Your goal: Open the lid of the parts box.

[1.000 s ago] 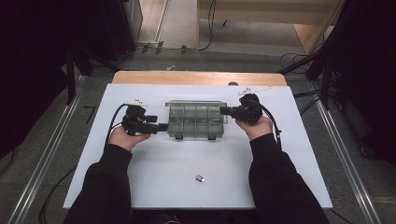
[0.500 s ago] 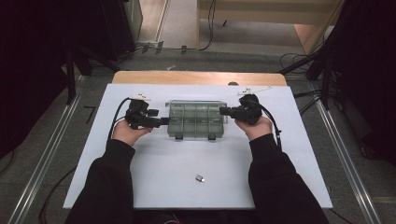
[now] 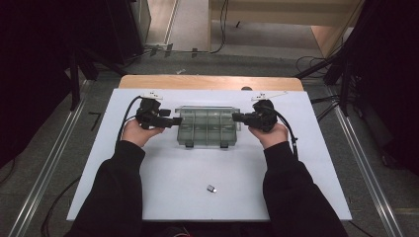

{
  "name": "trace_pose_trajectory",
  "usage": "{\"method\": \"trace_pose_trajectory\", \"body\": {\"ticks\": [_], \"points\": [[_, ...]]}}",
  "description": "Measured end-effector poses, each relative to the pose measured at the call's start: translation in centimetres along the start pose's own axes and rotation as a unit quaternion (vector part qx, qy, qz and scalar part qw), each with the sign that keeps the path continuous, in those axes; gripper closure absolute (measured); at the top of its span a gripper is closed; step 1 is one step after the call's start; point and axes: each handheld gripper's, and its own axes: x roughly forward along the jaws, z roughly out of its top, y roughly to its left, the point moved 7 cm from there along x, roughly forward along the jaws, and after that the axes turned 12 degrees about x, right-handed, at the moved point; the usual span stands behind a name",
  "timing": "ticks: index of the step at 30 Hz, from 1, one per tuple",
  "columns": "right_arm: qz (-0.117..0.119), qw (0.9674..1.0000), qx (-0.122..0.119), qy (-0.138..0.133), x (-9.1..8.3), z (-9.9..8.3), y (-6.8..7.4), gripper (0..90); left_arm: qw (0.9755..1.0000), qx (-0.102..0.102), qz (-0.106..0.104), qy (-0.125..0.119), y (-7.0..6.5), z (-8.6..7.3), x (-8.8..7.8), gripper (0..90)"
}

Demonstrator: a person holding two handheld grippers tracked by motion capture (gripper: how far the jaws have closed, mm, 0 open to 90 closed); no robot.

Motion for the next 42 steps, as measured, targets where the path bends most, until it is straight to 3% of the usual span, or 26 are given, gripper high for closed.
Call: {"method": "trace_pose_trajectory", "body": {"ticks": [6,19,29,36,42], "points": [[-0.001,1.0,0.001,-0.001,0.0,0.0,0.0,88.2,1.0,0.003,0.003,0.0,0.6,0.4,0.7,34.4],[0.001,1.0,-0.004,-0.001,0.1,-0.1,0.1,88.1,0.9997,0.009,0.01,-0.018,0.7,1.1,1.0,61.4],[0.002,1.0,0.0,0.002,-0.3,-0.5,-0.2,87.8,0.9996,0.006,0.013,-0.025,0.8,1.2,0.9,64.3],[-0.003,0.9999,0.011,0.0,-0.4,-1.0,-0.9,77.8,0.9997,0.004,0.011,-0.023,0.8,1.2,0.8,64.3],[-0.02,0.9995,0.022,-0.01,-0.2,-1.0,-2.1,54.5,0.9995,-0.002,0.011,-0.03,0.9,1.2,0.8,64.3]]}}
